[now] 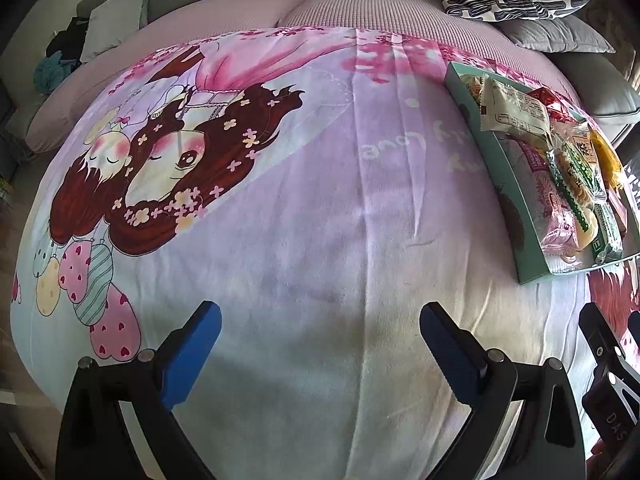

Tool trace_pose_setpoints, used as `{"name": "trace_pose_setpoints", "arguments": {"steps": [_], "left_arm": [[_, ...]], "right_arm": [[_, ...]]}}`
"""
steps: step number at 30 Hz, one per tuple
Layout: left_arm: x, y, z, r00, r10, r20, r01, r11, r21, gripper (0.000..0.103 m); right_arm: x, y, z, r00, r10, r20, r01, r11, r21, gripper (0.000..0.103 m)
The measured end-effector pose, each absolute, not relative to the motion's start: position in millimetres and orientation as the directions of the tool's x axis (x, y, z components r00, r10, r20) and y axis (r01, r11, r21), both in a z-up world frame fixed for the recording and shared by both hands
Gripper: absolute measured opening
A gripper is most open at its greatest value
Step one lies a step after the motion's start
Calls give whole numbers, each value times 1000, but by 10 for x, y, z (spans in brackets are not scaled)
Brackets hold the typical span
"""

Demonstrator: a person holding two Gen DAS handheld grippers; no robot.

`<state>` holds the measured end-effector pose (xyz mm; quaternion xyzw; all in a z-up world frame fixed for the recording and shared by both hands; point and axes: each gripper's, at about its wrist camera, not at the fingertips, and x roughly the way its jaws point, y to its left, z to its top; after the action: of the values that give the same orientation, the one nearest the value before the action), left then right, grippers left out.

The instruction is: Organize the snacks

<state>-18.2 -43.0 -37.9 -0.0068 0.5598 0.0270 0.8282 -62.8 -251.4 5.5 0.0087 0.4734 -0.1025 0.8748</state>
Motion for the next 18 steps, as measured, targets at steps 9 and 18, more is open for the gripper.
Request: {"name": "trace_pose_setpoints", "arguments": {"steps": [9,18], "left_arm": [[-186,-425,-395,363,38,-931,-57,998,18,99],[-178,-426,-404,359,39,-932,-57,998,20,99]], "right_arm": [[-625,-2513,48,526,-172,-833,187,979,-83,103],[-624,-2511,45,523,-173,-835,185,979,-87,103]]}}
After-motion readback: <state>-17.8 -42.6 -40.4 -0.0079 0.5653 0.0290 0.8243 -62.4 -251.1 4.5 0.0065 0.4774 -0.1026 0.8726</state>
